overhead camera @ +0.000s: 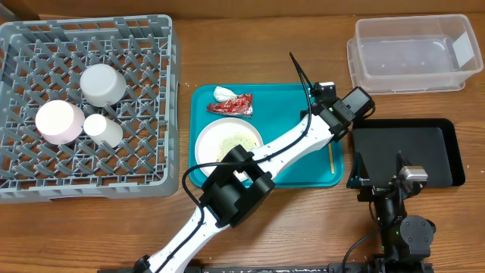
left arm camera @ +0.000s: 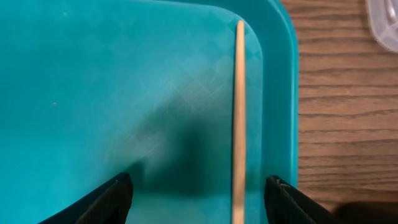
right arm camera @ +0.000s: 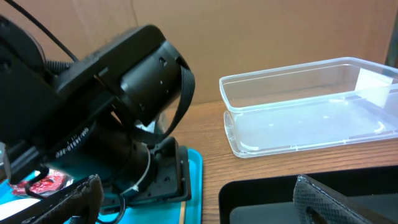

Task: Sort waste into correct bins and load items into the dishwasher
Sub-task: 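Grasp the second wooden chopstick with the left gripper, then carry the second chopstick to the rack and insert it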

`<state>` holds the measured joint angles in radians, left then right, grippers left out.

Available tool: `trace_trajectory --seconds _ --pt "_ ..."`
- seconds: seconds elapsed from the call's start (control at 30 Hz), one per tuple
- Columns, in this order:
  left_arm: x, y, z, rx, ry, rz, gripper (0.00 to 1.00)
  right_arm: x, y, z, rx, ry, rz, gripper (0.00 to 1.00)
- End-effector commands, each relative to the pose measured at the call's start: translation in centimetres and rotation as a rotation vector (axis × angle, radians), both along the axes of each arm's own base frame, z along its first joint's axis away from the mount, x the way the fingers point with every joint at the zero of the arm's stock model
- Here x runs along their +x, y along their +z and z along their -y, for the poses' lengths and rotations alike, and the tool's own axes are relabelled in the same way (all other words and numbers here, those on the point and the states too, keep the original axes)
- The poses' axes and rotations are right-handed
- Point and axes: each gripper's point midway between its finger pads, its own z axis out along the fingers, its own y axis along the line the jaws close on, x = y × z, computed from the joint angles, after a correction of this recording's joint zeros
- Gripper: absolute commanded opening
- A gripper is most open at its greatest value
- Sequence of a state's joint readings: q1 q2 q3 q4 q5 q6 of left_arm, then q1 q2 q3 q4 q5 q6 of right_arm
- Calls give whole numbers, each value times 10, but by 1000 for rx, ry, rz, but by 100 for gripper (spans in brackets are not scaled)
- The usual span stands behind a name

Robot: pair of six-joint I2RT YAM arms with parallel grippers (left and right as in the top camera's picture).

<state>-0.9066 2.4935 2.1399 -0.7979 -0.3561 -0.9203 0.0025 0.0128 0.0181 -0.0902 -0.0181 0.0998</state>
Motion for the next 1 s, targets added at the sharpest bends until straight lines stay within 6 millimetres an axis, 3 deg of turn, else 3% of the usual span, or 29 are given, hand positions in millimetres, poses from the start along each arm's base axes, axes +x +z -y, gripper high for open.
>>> trace_trajectory --seconds 0.0,0.2,0.37,0.57,0.73,0.87,0.97 --pt "0 -9 -3 27 0 15 68 0 -1 1 -7 -6 6 100" --pt "1 -19 -2 68 -68 23 63 0 -1 1 -7 -6 6 100" --pt "1 -44 -3 163 -192 17 60 0 -1 1 -7 -6 6 100" --pt "-2 -68 -10 213 -197 -11 58 0 -1 1 -7 -6 6 100" --pt "-4 -68 -13 223 -196 -17 34 0 -1 1 -7 -6 6 100" --pt "-3 -56 -13 221 -195 -19 5 0 -1 1 -7 -6 6 100" --pt "2 -35 -10 210 -191 -7 4 0 -1 1 -7 -6 6 100"
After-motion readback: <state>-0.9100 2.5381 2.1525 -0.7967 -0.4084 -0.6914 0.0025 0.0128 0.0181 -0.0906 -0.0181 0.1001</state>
